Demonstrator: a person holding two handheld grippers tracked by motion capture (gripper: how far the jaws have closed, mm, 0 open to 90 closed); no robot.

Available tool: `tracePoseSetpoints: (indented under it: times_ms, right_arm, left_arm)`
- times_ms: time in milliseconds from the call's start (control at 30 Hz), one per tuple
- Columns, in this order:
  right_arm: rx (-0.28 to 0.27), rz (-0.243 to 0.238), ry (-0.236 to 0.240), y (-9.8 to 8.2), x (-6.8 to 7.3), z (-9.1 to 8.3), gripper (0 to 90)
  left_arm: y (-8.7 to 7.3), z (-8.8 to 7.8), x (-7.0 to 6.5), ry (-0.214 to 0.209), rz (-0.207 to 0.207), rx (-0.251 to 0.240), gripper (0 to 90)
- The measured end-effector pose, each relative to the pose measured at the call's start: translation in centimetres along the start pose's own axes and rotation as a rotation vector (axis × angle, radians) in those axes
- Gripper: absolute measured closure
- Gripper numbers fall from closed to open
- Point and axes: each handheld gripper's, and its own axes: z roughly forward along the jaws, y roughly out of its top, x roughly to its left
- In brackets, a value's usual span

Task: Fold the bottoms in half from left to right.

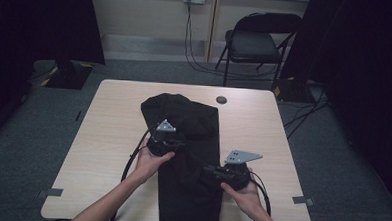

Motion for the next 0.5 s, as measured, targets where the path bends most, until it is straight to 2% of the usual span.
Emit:
tracePoseSetpoints:
  times_ms: [33,67,133,167,233,267,300,333,367,400,433,500]
  right_arm:
    - [0.029,0.000,0.006,-0.4,0.0,0.6,88.7]
    - [0.029,0.000,0.006,-0.4,0.0,0.6,88.7]
    - [0.075,-0.013,0.030,-0.6,0.3,2.5,88.6]
    - [0.078,-0.015,0.036,-0.3,0.4,2.9,88.6]
    - [0.071,-0.024,0.038,0.0,0.6,3.2,88.6]
    - [0.021,-0.018,0.069,1.5,1.2,3.5,88.6]
    - [0.021,-0.018,0.069,1.5,1.2,3.5,88.6]
    - [-0.043,0.004,0.107,2.9,1.5,3.6,88.7]
    - [-0.043,0.004,0.107,2.9,1.5,3.6,88.7]
    - [-0.103,0.058,0.156,3.7,1.6,3.8,88.6]
    - [-0.103,0.063,0.163,3.7,1.7,4.0,88.3]
    - [-0.044,0.065,0.149,2.9,2.0,4.8,83.9]
  left_arm:
    - [0.0,0.0,0.0,0.000,0.000,0.000,79.7]
    - [-0.5,0.1,0.1,0.019,0.024,0.019,79.7]
    - [-1.2,0.3,0.3,0.051,0.046,0.057,68.0]
    - [-1.6,0.2,0.6,0.046,0.059,0.083,66.8]
    - [-1.7,-0.1,0.6,0.054,0.061,0.073,61.0]
    - [-1.6,-0.8,0.9,0.068,0.051,0.054,57.1]
    - [-1.6,-0.8,0.9,0.068,0.051,0.054,55.8]
    - [-1.6,-1.4,1.2,0.069,0.030,0.038,55.1]
    - [-1.6,-1.4,1.2,0.069,0.030,0.038,54.1]
    - [-2.1,-1.7,1.8,0.074,0.011,0.040,53.1]
    - [-2.6,-1.6,2.1,0.070,-0.007,0.042,53.0]
    - [-3.4,-1.1,2.4,0.068,-0.009,0.078,53.2]
